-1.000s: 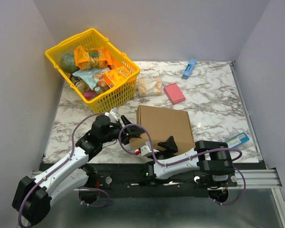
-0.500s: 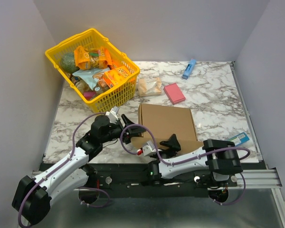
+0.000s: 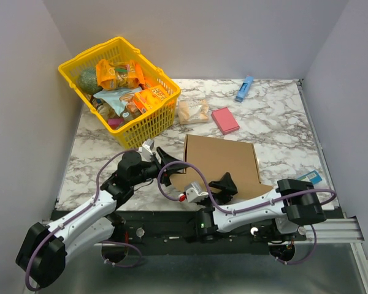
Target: Fold the paper box
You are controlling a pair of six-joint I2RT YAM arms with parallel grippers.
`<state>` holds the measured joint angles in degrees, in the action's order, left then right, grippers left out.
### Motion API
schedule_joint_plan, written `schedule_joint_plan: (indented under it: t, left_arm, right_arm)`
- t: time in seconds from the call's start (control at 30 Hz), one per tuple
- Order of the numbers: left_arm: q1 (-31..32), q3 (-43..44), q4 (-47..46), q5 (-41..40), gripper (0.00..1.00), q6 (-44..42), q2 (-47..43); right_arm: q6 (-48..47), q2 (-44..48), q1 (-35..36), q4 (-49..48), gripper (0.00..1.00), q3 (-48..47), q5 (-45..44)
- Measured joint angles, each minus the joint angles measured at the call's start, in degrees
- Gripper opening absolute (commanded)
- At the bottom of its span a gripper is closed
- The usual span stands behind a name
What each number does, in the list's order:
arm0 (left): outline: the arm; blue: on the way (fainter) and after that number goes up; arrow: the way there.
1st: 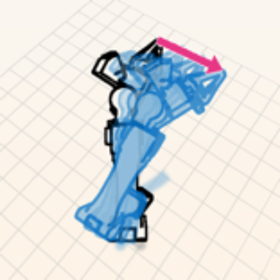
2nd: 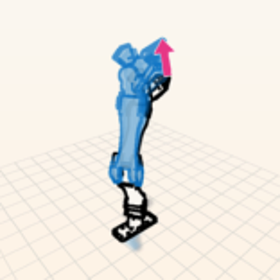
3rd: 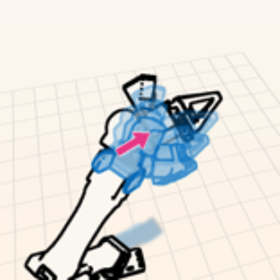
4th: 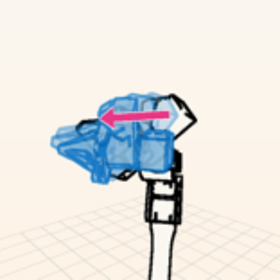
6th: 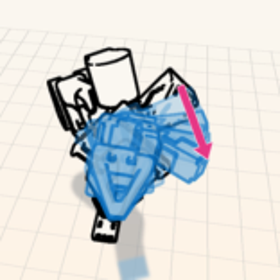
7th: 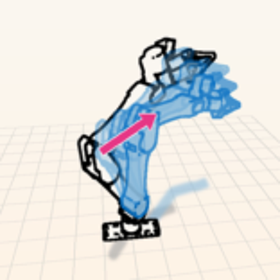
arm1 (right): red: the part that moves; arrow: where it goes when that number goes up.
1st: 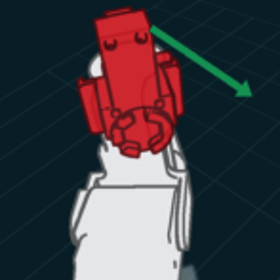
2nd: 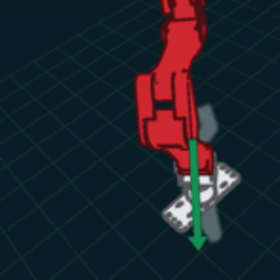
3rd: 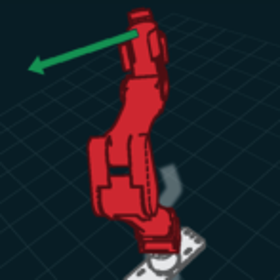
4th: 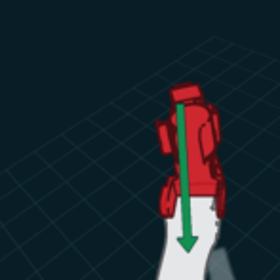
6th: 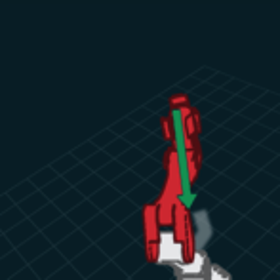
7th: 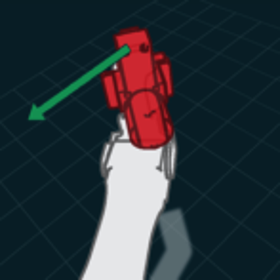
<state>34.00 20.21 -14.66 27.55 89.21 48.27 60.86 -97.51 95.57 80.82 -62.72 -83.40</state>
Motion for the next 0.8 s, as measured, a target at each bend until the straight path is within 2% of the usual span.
schedule_joint_plan:
  t: [0.07,0.1,0.13,0.27,0.3,0.4,0.6,0.8]
  left_arm:
    - [0.00,-0.07,-0.42,0.20,0.19,0.66,0.46]
    - [0.00,-0.07,-0.55,0.28,0.30,0.81,0.46]
    - [0.00,-0.07,-0.70,0.37,0.36,0.85,0.44]
    - [0.17,-0.07,-1.11,0.63,0.53,1.05,0.44]
    - [0.22,-0.07,-1.09,0.68,0.61,1.03,0.44]
    - [0.26,0.02,-0.96,0.90,0.75,0.50,0.57]
    - [-0.35,2.51,-0.26,-0.09,0.93,-3.13,1.11]
    - [-1.31,2.64,0.02,-1.20,0.94,-5.90,-1.33]
  right_arm:
    - [-0.31,0.37,0.26,0.02,0.50,0.00,0.39]
    - [-0.42,0.66,0.35,0.02,0.48,0.00,0.48]
    - [-0.57,0.92,0.39,0.04,0.48,0.00,0.52]
    - [-1.36,1.68,0.85,0.04,0.46,0.26,0.52]
    - [-1.36,1.73,1.05,0.02,0.45,0.37,0.52]
    - [-1.29,1.73,1.57,0.00,0.43,0.66,0.52]
    - [1.36,2.40,2.84,-1.36,0.41,0.76,0.39]
    - [2.25,3.54,3.65,-1.40,0.40,1.07,-0.31]
